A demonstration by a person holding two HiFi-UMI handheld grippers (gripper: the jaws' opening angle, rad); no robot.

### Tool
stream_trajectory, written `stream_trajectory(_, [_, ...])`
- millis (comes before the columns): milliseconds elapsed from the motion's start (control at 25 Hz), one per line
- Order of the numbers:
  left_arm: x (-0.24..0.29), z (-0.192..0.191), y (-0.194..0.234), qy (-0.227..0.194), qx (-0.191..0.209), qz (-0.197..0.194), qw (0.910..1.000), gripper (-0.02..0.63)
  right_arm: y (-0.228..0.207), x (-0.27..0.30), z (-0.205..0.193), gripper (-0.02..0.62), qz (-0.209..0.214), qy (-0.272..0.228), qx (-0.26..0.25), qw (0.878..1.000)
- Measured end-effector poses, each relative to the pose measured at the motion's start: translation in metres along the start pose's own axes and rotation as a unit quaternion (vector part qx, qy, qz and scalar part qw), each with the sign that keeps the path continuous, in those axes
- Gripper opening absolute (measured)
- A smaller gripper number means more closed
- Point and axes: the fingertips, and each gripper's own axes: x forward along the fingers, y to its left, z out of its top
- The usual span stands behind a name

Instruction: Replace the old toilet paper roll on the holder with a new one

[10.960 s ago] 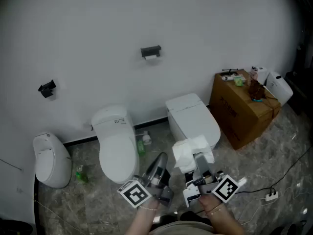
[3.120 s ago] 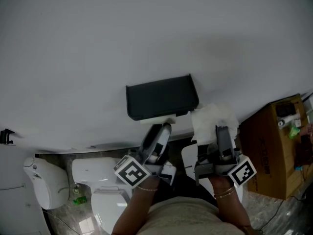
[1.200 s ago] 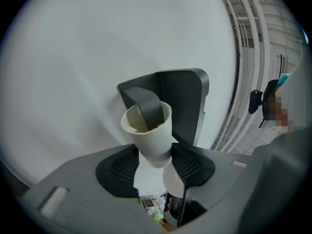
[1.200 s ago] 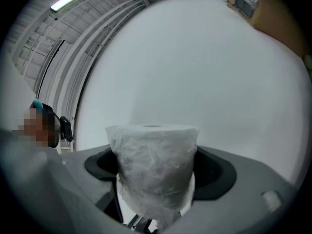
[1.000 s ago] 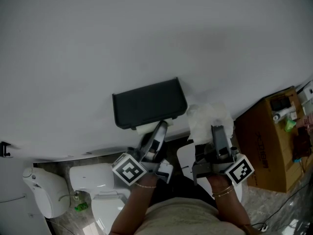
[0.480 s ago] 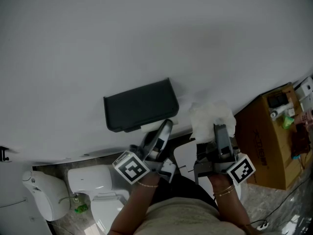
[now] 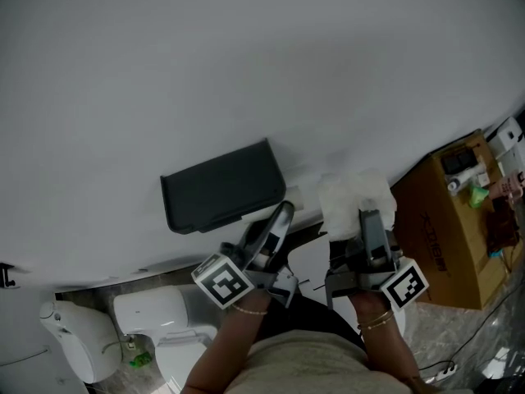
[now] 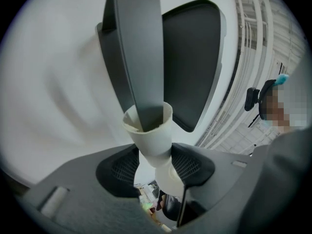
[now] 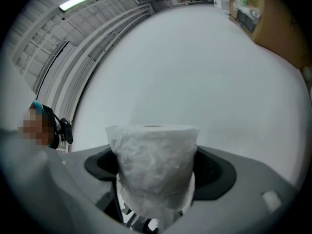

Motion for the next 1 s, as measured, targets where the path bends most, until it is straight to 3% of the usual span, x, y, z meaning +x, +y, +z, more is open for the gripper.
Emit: stream_trajectory(1000, [0.040,-0.051,-0.026,0.093,-0.016,-0.065,0.9934,0.210,0.011,-0.049,0.056,0.434,-0.027,-0.094,-0.047,0.994])
